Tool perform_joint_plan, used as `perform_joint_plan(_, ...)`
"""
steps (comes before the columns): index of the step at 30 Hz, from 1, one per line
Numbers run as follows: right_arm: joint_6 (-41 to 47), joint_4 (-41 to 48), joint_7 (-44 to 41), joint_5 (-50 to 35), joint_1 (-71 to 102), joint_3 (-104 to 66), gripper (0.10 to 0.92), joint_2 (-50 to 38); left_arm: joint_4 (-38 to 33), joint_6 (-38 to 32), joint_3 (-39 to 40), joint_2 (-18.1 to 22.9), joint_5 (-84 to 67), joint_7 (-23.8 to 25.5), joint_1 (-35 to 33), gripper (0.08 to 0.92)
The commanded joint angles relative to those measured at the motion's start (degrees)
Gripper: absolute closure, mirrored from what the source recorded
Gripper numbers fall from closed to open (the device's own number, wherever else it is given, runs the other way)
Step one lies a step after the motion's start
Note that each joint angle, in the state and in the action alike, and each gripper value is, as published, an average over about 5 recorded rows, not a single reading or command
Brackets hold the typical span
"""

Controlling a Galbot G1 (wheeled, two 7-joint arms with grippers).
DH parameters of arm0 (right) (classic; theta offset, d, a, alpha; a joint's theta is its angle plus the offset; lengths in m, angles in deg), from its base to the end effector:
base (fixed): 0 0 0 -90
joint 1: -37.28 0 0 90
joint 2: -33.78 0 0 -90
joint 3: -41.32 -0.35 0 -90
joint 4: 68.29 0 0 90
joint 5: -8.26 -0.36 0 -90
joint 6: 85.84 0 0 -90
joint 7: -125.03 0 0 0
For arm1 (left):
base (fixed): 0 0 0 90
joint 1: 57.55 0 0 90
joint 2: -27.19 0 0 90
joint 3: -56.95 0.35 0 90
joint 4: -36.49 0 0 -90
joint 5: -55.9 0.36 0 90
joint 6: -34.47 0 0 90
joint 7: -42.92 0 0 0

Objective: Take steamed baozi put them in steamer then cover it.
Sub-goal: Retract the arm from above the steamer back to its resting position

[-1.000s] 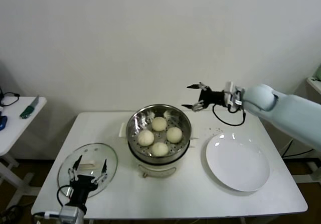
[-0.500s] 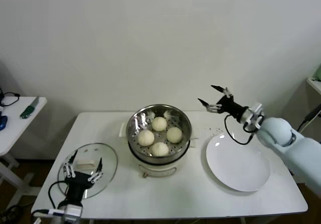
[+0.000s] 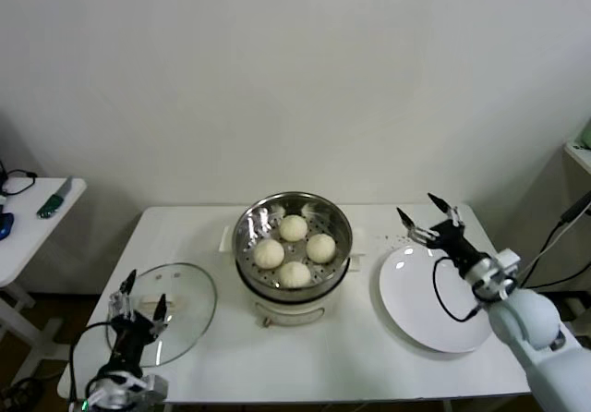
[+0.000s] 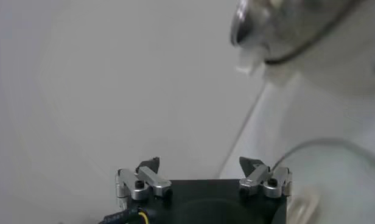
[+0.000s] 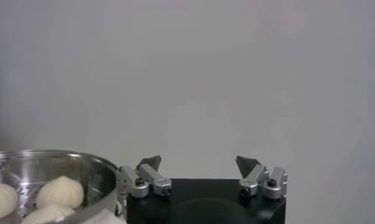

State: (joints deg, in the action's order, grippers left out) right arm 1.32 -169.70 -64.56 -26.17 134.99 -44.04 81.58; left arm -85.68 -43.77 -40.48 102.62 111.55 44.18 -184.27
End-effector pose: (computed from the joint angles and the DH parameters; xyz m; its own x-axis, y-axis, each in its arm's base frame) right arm 0.3183 -0.1661 -0.2708 -0.9342 -0.3567 0.0079 -0.3554 0.9281 -0.1107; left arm 0.1565 0.0780 -0.2955 -0.9758 -0.1594 0.1497 0.0936 0.3143 0.9447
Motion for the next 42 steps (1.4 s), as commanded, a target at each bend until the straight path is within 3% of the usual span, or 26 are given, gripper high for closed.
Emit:
perform_joint_plan(1,-1.3,-3.6,0.8,5.4,16.6,-12.4,0.203,9.9,8.9,2.4,2.4,-5.9,29.6,1.8,3.1,0.177)
perform_joint_plan(13,-1.1,-1.4,0.6,8.2,16.1,-11.8,0.203,11.0,21.0,0.9,4.4,-2.3,27.9,-1.8,8.3,0.177)
perform_joint_plan(23,-1.2,-1.0,0.7,9.5,16.4,-11.6,0.203,11.0,30.7,-0.9,4.3,-2.5,28.2,-5.5,15.7,0.177)
perform_joint_plan(42,-2.1,-0.6,0.3,13.5,17.1,-11.2,0.203,12.4,35.6,-0.3,5.9,-4.1,23.8,-8.1,22.6,0.180)
